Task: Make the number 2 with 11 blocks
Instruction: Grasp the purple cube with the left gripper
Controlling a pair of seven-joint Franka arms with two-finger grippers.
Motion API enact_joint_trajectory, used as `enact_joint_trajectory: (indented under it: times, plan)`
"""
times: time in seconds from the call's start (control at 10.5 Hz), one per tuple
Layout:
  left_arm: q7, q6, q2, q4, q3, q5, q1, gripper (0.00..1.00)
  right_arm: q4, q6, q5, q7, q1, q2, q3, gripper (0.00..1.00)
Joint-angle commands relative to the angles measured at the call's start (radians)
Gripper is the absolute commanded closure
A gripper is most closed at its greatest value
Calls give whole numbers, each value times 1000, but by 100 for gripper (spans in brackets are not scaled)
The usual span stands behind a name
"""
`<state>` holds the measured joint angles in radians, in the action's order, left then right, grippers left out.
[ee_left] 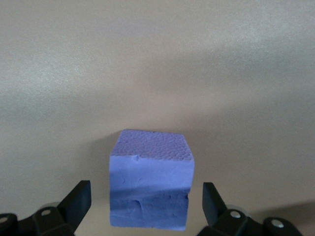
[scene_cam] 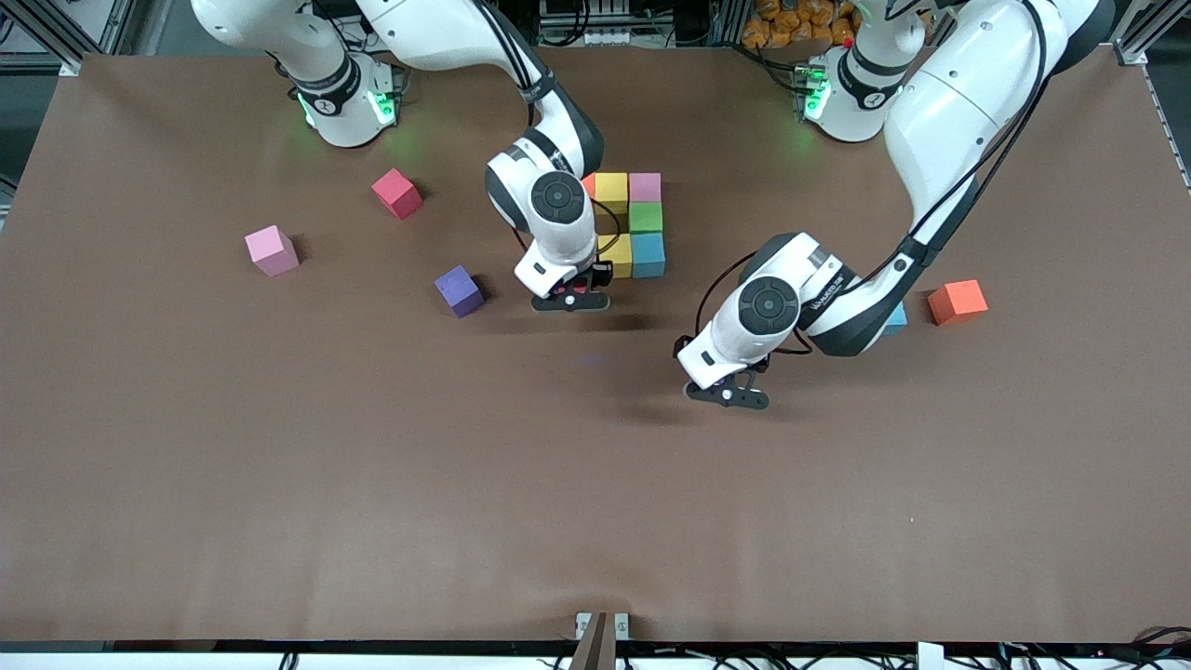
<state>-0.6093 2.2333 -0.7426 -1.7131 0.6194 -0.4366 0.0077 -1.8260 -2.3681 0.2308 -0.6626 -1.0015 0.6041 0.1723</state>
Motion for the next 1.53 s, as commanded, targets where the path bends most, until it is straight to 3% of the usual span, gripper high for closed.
enact_joint_trajectory:
  times: [0.0, 0.29, 0.48, 0.76, 0.86, 1.24, 1.34, 1.43]
  plan:
    - [0, -9, -27, 23, -3, -60, -11, 0, -33, -6, 10, -23, -16, -27, 3, 100]
    - [-7, -9, -44, 24, -3, -68, -12, 1, -35, -11, 10, -32, -16, -23, 3, 100]
    - [-6, -9, -44, 24, -3, -71, -14, 20, -35, -14, 10, -49, -28, -20, 3, 100]
    - [-7, -9, -37, 24, -3, -79, -11, 60, -35, -25, 10, -57, -28, -14, 3, 100]
    - [-10, -9, -34, 24, -3, -79, -8, 65, -36, -25, 10, -58, -28, -14, 3, 100]
    - [-40, -18, -3, 24, -1, -80, 8, 71, -35, -25, 10, -84, -29, -12, 3, 100]
    - [-40, -26, 11, 24, -1, -76, 8, 71, -33, -23, 10, -98, -29, -12, 3, 70]
    - [-38, -46, 31, 24, -1, -74, 11, 71, -33, -22, 10, -100, -29, -12, 3, 13]
